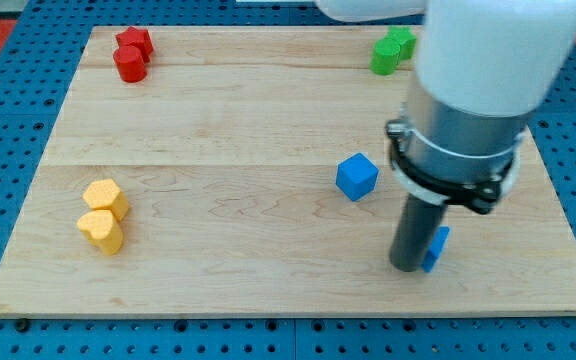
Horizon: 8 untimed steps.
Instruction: Move the blue cube left to the blue triangle
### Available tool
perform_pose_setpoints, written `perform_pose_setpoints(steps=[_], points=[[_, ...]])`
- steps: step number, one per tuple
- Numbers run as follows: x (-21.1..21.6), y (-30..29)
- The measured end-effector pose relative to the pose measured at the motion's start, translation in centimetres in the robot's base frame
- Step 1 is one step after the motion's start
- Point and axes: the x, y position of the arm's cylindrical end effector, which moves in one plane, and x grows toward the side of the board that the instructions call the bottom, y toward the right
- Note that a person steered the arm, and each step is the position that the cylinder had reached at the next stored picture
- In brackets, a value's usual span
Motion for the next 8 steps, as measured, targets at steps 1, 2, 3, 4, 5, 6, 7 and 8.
perform_pose_setpoints(steps=[1,2,3,4,5,6,7,8], points=[[-1.6,0.9],[-2.5,-1.1],[-4.1,-3.0],[-4.6,-8.9],[-8.3,-10.3],[-12.4,-8.9],[-13.1,-3.2],[-10.0,-0.8]])
